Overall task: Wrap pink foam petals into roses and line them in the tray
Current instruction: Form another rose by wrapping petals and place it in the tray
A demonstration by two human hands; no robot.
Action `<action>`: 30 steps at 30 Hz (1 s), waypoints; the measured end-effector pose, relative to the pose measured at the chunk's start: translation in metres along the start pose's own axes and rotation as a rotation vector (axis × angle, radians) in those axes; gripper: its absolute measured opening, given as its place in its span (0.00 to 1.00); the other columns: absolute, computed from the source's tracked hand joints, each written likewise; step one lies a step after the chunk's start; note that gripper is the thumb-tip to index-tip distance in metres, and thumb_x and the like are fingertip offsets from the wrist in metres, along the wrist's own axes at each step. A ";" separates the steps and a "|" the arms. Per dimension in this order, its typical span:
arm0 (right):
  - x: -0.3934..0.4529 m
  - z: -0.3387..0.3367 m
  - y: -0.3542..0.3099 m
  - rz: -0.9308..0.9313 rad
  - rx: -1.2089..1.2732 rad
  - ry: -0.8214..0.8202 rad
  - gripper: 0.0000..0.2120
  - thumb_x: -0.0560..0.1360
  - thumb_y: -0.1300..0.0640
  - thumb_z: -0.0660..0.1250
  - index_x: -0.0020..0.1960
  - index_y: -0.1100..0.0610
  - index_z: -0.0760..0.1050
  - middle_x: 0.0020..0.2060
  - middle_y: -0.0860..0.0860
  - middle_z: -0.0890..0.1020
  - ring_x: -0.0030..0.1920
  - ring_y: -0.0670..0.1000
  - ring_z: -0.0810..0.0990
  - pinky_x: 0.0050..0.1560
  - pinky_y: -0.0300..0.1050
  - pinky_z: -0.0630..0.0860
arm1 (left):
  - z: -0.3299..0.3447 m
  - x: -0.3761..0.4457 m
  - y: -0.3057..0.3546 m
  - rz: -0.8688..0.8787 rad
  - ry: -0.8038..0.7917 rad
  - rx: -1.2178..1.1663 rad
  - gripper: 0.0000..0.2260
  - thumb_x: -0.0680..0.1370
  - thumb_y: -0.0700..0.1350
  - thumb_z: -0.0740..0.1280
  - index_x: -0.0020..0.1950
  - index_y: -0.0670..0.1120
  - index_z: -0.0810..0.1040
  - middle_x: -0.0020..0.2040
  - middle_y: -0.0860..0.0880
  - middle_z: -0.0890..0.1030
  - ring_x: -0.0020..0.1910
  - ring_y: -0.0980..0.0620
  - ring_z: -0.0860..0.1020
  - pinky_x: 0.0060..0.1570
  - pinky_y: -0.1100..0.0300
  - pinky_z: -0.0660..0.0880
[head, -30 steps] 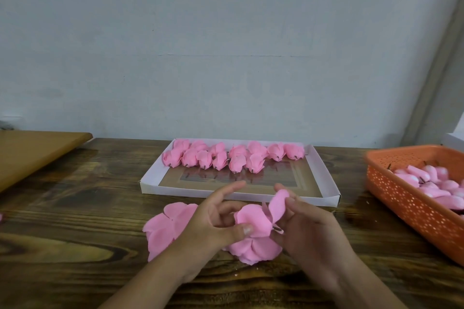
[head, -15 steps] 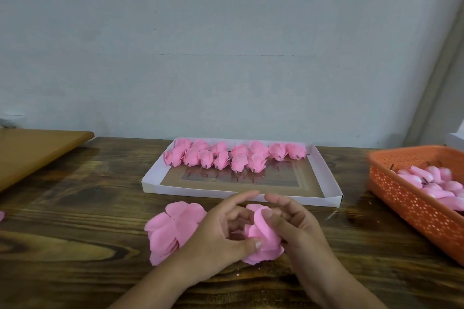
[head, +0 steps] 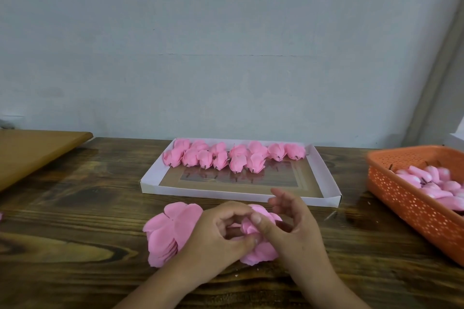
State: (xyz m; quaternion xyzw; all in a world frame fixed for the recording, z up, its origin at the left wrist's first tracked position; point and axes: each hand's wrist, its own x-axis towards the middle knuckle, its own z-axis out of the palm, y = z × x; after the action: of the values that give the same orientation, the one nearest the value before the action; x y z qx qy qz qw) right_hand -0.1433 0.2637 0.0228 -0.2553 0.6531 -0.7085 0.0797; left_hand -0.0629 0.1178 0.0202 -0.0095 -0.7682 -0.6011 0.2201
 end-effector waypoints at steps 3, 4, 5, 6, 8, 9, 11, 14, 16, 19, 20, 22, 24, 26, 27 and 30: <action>0.003 -0.003 -0.001 0.039 0.014 -0.023 0.29 0.60 0.45 0.80 0.58 0.43 0.76 0.48 0.34 0.81 0.48 0.37 0.81 0.44 0.30 0.77 | 0.001 0.001 -0.001 0.029 0.067 0.000 0.14 0.72 0.30 0.75 0.49 0.50 0.86 0.50 0.47 0.85 0.52 0.48 0.84 0.50 0.59 0.81; 0.004 -0.004 -0.002 0.064 0.019 -0.050 0.29 0.59 0.45 0.81 0.58 0.43 0.77 0.48 0.35 0.82 0.49 0.38 0.82 0.45 0.32 0.78 | 0.000 0.002 -0.001 0.035 0.089 -0.008 0.15 0.72 0.30 0.75 0.48 0.50 0.86 0.49 0.47 0.85 0.51 0.48 0.84 0.49 0.60 0.81; 0.004 -0.006 -0.002 0.094 0.036 -0.080 0.28 0.59 0.44 0.83 0.57 0.43 0.78 0.49 0.37 0.83 0.50 0.40 0.82 0.45 0.34 0.79 | 0.000 0.002 -0.001 0.035 0.098 -0.021 0.16 0.72 0.29 0.75 0.48 0.51 0.85 0.49 0.47 0.86 0.51 0.48 0.85 0.49 0.60 0.81; 0.005 -0.007 -0.003 0.123 0.065 -0.105 0.28 0.59 0.44 0.83 0.57 0.44 0.79 0.49 0.40 0.84 0.50 0.42 0.83 0.45 0.36 0.80 | -0.001 0.002 0.000 0.028 0.098 -0.033 0.17 0.72 0.29 0.75 0.48 0.52 0.85 0.49 0.47 0.86 0.52 0.48 0.85 0.50 0.59 0.81; 0.005 -0.007 -0.003 0.154 0.103 -0.125 0.26 0.58 0.48 0.82 0.55 0.47 0.80 0.48 0.45 0.85 0.48 0.45 0.84 0.43 0.37 0.80 | -0.001 0.003 0.001 -0.002 0.086 -0.049 0.20 0.72 0.30 0.75 0.51 0.56 0.85 0.51 0.48 0.86 0.53 0.49 0.85 0.49 0.61 0.81; 0.004 -0.006 -0.003 0.153 0.088 -0.123 0.25 0.59 0.50 0.81 0.54 0.48 0.80 0.48 0.46 0.85 0.47 0.45 0.84 0.41 0.36 0.79 | -0.001 0.002 0.001 -0.017 0.076 -0.052 0.22 0.72 0.30 0.75 0.52 0.58 0.84 0.51 0.50 0.86 0.54 0.51 0.85 0.49 0.63 0.81; 0.002 -0.002 -0.002 0.136 0.021 -0.117 0.22 0.62 0.54 0.81 0.55 0.49 0.80 0.48 0.47 0.85 0.44 0.43 0.84 0.39 0.34 0.78 | 0.001 0.002 0.001 -0.034 0.053 -0.069 0.23 0.71 0.31 0.74 0.52 0.60 0.84 0.52 0.51 0.86 0.54 0.51 0.85 0.49 0.62 0.81; 0.000 0.002 -0.001 0.129 -0.001 -0.113 0.22 0.64 0.55 0.81 0.55 0.50 0.79 0.45 0.48 0.85 0.39 0.42 0.84 0.36 0.34 0.78 | 0.002 0.001 0.000 0.001 0.061 -0.028 0.17 0.69 0.38 0.72 0.49 0.59 0.85 0.52 0.52 0.86 0.53 0.51 0.84 0.48 0.61 0.81; 0.000 0.002 -0.001 0.123 0.000 -0.117 0.25 0.60 0.50 0.81 0.55 0.49 0.79 0.44 0.47 0.86 0.40 0.42 0.85 0.36 0.33 0.78 | 0.002 0.002 0.000 0.050 0.101 -0.002 0.13 0.66 0.42 0.72 0.44 0.59 0.86 0.49 0.54 0.85 0.50 0.52 0.84 0.46 0.62 0.80; 0.004 -0.004 -0.002 0.132 0.022 -0.132 0.29 0.57 0.44 0.82 0.56 0.46 0.79 0.47 0.44 0.85 0.44 0.42 0.84 0.39 0.34 0.78 | 0.002 0.003 -0.002 0.105 0.138 0.036 0.13 0.68 0.38 0.75 0.42 0.58 0.85 0.47 0.51 0.84 0.47 0.51 0.84 0.45 0.63 0.80; 0.005 -0.006 -0.002 0.153 0.051 -0.149 0.29 0.58 0.44 0.82 0.57 0.45 0.79 0.49 0.45 0.84 0.46 0.44 0.84 0.39 0.35 0.77 | 0.001 0.004 -0.003 0.117 0.155 0.058 0.15 0.69 0.36 0.76 0.42 0.58 0.85 0.48 0.50 0.84 0.48 0.50 0.84 0.46 0.61 0.81; 0.008 -0.012 -0.005 0.193 0.105 -0.178 0.26 0.63 0.48 0.82 0.59 0.46 0.79 0.51 0.48 0.84 0.44 0.47 0.83 0.39 0.38 0.76 | 0.000 0.004 -0.004 0.137 0.169 0.083 0.16 0.70 0.33 0.76 0.43 0.56 0.85 0.51 0.51 0.84 0.51 0.49 0.84 0.48 0.58 0.82; 0.009 -0.015 -0.006 0.183 0.130 -0.194 0.22 0.67 0.56 0.80 0.59 0.49 0.80 0.51 0.51 0.85 0.41 0.49 0.81 0.39 0.41 0.78 | -0.001 0.003 -0.003 0.152 0.166 0.097 0.15 0.69 0.33 0.76 0.44 0.54 0.85 0.53 0.53 0.83 0.54 0.49 0.84 0.50 0.57 0.82; 0.009 -0.016 -0.006 0.145 0.127 -0.205 0.19 0.68 0.60 0.76 0.57 0.52 0.81 0.49 0.53 0.86 0.40 0.52 0.81 0.41 0.43 0.79 | -0.003 0.002 -0.002 0.157 0.154 0.110 0.16 0.70 0.32 0.76 0.44 0.54 0.85 0.54 0.55 0.83 0.55 0.51 0.83 0.50 0.59 0.82; 0.009 -0.015 -0.006 0.126 0.125 -0.212 0.17 0.69 0.62 0.75 0.56 0.54 0.81 0.49 0.54 0.86 0.40 0.53 0.82 0.41 0.44 0.79 | -0.003 0.002 -0.002 0.155 0.151 0.117 0.17 0.70 0.31 0.76 0.44 0.54 0.85 0.54 0.56 0.83 0.55 0.52 0.83 0.50 0.60 0.82; 0.008 -0.013 -0.006 0.071 0.116 -0.225 0.13 0.72 0.68 0.72 0.54 0.57 0.83 0.48 0.55 0.87 0.41 0.52 0.83 0.41 0.42 0.80 | -0.002 0.003 -0.002 0.145 0.156 0.116 0.20 0.70 0.29 0.76 0.42 0.57 0.86 0.54 0.56 0.83 0.56 0.53 0.83 0.50 0.61 0.81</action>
State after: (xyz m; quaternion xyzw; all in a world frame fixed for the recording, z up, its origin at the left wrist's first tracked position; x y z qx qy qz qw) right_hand -0.1547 0.2730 0.0305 -0.3050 0.6067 -0.7085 0.1922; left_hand -0.0652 0.1143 0.0195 -0.0053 -0.7794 -0.5373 0.3223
